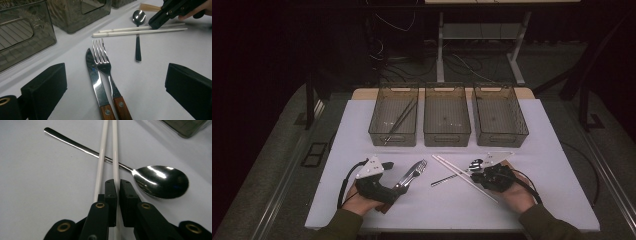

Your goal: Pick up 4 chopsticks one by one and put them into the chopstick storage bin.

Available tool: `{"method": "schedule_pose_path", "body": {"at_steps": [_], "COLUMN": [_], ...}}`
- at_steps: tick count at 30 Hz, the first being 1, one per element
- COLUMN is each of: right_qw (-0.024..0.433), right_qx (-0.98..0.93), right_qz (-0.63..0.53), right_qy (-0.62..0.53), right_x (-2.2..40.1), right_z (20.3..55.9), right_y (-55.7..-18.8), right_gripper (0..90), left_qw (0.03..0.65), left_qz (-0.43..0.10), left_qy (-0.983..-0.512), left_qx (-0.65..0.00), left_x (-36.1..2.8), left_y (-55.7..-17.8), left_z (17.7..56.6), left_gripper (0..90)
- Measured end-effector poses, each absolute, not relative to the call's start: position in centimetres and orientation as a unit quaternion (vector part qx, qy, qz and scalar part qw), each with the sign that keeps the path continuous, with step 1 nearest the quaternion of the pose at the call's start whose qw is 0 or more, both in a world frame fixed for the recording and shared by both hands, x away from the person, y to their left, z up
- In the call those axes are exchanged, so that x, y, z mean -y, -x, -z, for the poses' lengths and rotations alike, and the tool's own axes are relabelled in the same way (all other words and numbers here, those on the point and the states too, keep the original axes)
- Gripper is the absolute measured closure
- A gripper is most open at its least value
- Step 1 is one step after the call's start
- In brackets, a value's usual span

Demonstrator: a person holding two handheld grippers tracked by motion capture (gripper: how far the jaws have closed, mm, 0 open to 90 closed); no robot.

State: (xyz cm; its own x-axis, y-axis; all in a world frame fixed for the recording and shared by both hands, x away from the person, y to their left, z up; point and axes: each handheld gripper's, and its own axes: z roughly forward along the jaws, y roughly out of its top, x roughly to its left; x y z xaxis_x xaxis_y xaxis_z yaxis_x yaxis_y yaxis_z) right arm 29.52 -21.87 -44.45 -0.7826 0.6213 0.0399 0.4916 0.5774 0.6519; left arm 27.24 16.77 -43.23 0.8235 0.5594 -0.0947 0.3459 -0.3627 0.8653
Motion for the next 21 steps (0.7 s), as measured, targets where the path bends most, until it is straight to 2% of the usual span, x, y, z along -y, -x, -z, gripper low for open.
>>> {"method": "schedule_pose_path", "body": {"at_steps": [21], "right_qw": [0.077], "right_qx": [-0.862], "right_qz": [-0.388], "right_qy": [-0.316], "right_x": [23.5], "right_z": [42.7], "right_y": [-29.7], "right_gripper": [85.1], "left_qw": [0.493], "left_qz": [-0.107], "left_qy": [-0.818], "left_qx": [-0.276], "left_x": [-16.7], "left_y": [-27.2], "left_z": [43.3], "left_gripper": [2.5]}}
